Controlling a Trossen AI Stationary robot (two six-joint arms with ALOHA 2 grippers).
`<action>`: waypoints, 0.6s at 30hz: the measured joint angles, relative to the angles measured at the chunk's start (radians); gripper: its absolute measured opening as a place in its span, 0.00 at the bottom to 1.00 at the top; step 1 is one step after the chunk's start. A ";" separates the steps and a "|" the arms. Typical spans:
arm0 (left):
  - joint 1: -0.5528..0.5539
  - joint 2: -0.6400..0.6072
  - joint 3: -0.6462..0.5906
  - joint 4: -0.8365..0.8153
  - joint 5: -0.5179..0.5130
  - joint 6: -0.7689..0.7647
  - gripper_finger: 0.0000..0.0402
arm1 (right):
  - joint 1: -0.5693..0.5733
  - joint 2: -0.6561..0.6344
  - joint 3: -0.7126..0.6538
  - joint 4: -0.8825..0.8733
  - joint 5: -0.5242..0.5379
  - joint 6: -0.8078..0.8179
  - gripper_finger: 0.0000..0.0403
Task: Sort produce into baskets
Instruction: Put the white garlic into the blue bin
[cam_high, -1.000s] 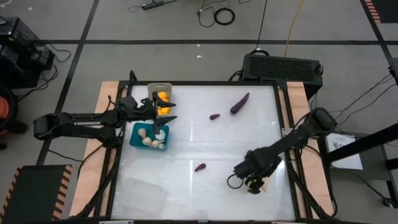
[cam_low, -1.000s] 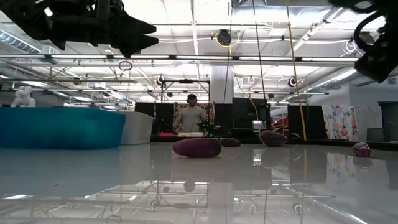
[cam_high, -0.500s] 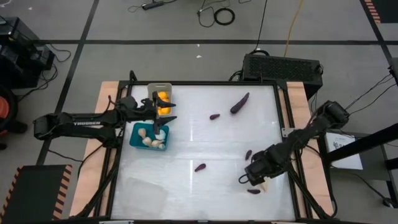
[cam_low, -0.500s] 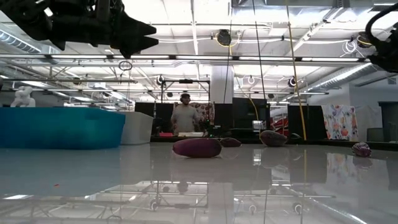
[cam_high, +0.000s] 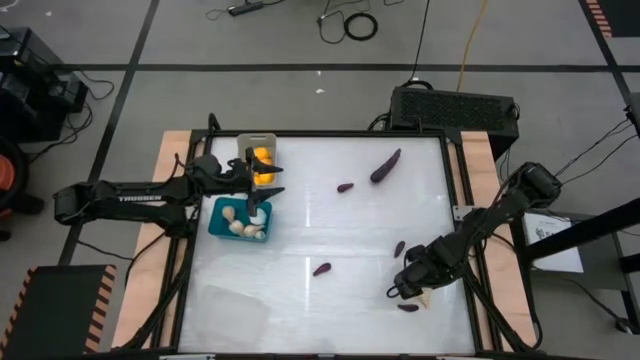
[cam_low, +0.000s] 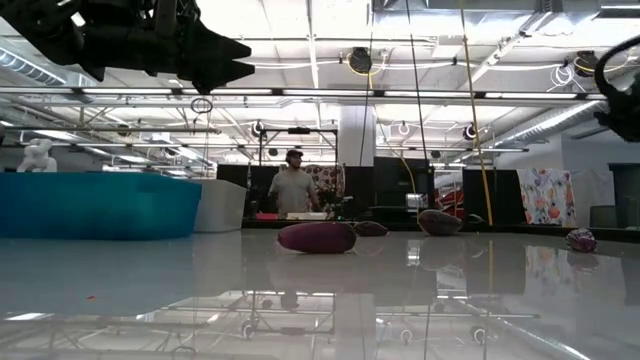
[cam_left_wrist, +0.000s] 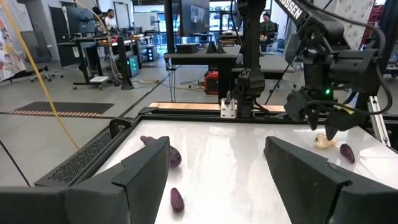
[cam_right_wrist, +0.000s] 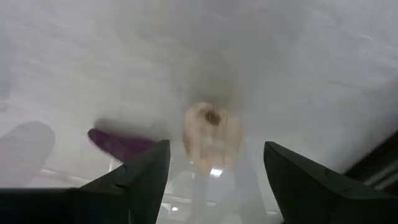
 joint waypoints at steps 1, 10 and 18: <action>0.000 0.000 0.000 0.000 0.000 0.000 0.68 | 0.000 0.000 -0.015 0.021 0.001 0.000 0.62; 0.000 0.000 0.000 -0.003 0.000 0.000 0.68 | 0.000 0.003 -0.075 0.148 0.003 0.000 0.62; 0.000 0.000 0.000 -0.004 0.000 -0.001 0.68 | 0.001 0.005 -0.082 0.155 0.022 -0.021 0.54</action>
